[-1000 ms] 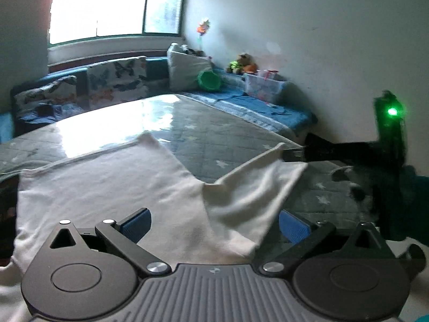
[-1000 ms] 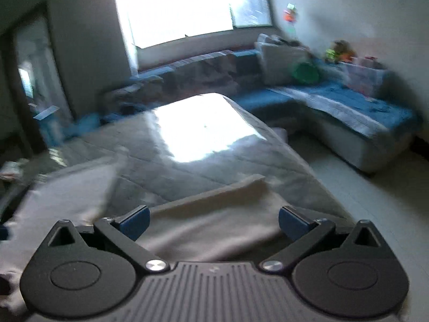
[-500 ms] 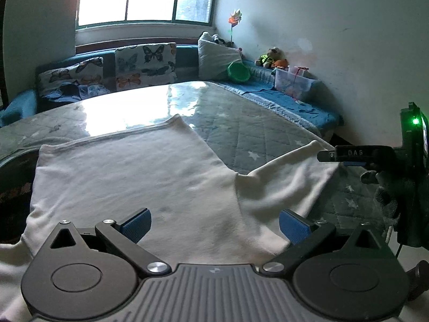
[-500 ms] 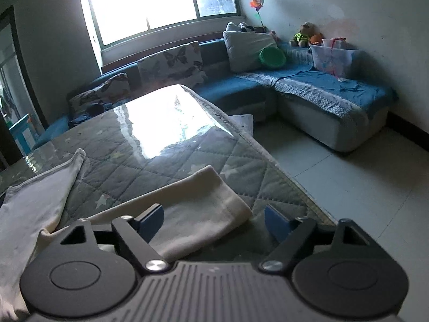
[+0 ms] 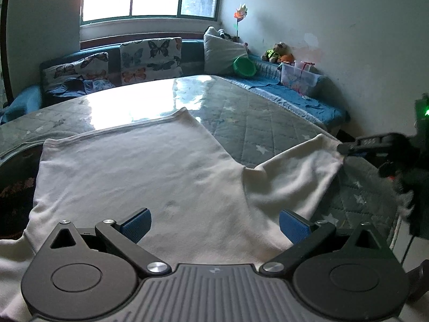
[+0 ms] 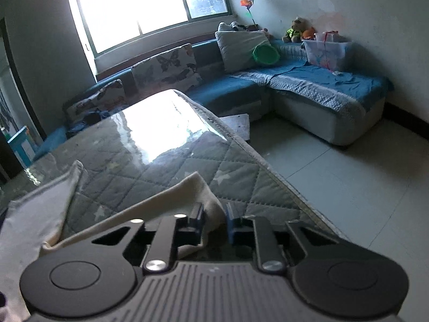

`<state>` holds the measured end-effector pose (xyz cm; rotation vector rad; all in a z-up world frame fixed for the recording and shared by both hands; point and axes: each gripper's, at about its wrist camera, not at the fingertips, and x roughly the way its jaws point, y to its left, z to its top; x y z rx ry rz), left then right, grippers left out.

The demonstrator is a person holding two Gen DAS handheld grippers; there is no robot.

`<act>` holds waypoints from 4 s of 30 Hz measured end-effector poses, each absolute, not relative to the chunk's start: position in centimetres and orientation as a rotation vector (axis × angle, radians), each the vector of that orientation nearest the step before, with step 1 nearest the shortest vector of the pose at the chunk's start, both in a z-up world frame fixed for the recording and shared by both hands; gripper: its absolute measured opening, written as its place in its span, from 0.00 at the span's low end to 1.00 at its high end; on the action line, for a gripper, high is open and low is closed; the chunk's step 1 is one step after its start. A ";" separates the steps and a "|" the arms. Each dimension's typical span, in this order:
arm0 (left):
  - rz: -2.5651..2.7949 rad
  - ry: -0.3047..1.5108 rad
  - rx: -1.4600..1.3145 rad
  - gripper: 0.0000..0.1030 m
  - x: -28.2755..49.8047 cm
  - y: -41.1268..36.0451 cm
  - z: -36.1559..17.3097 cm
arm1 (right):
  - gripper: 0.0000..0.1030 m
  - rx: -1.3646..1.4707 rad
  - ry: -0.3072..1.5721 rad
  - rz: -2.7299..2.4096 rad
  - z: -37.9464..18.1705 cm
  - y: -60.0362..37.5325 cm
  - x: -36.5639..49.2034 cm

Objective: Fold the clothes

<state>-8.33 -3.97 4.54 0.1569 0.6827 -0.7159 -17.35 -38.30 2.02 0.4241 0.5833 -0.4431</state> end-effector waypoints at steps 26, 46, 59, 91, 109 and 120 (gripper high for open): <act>-0.639 0.697 0.149 1.00 -7.5 -1.9 4.6 | 0.34 0.418 0.628 -0.427 3.2 -38.2 -16.9; -0.615 0.704 0.148 1.00 -7.2 -1.6 4.6 | 0.08 0.450 0.575 -0.344 5.8 -37.2 -17.6; -0.581 0.671 0.101 1.00 -7.6 1.5 5.5 | 0.08 0.439 0.480 -0.002 16.4 -29.9 -15.7; -0.551 0.673 0.041 0.84 -7.2 5.2 5.9 | 0.22 0.163 0.724 0.103 13.3 -21.0 -9.7; -0.542 0.727 0.111 0.12 -5.3 2.0 3.5 | 0.45 0.013 0.887 0.051 6.0 -24.3 -15.6; -0.504 0.651 0.072 0.06 -5.0 3.2 6.4 | 0.55 -0.076 0.822 0.095 5.8 -21.6 -17.1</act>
